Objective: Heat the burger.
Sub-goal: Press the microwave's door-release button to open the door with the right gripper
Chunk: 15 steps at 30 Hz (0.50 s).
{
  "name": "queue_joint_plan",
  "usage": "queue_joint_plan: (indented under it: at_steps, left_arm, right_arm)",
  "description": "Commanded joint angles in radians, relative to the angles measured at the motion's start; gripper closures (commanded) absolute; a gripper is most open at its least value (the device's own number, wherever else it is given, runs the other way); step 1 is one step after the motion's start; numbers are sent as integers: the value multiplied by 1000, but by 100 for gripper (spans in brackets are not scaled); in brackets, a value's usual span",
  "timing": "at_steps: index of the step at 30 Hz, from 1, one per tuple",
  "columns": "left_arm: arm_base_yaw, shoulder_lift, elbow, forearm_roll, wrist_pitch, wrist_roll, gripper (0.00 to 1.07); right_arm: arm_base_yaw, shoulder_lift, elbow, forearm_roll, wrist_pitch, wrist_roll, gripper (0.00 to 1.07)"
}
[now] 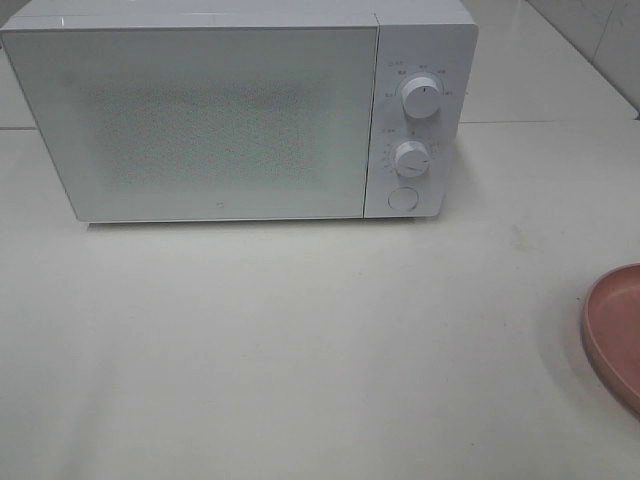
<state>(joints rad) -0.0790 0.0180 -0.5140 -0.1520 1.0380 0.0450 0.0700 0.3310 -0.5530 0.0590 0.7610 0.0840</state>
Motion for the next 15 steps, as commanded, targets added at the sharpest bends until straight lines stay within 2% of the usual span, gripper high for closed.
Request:
queue_joint_plan:
  at_steps: [1, 15]
  left_arm:
    - [-5, 1, 2, -4, -6, -4, 6]
    - [-5, 1, 2, -4, -6, -4, 6]
  right_arm:
    - [2, 71, -8, 2, -88, 9, 32]
    - [2, 290, -8, 2, -295, 9, 32]
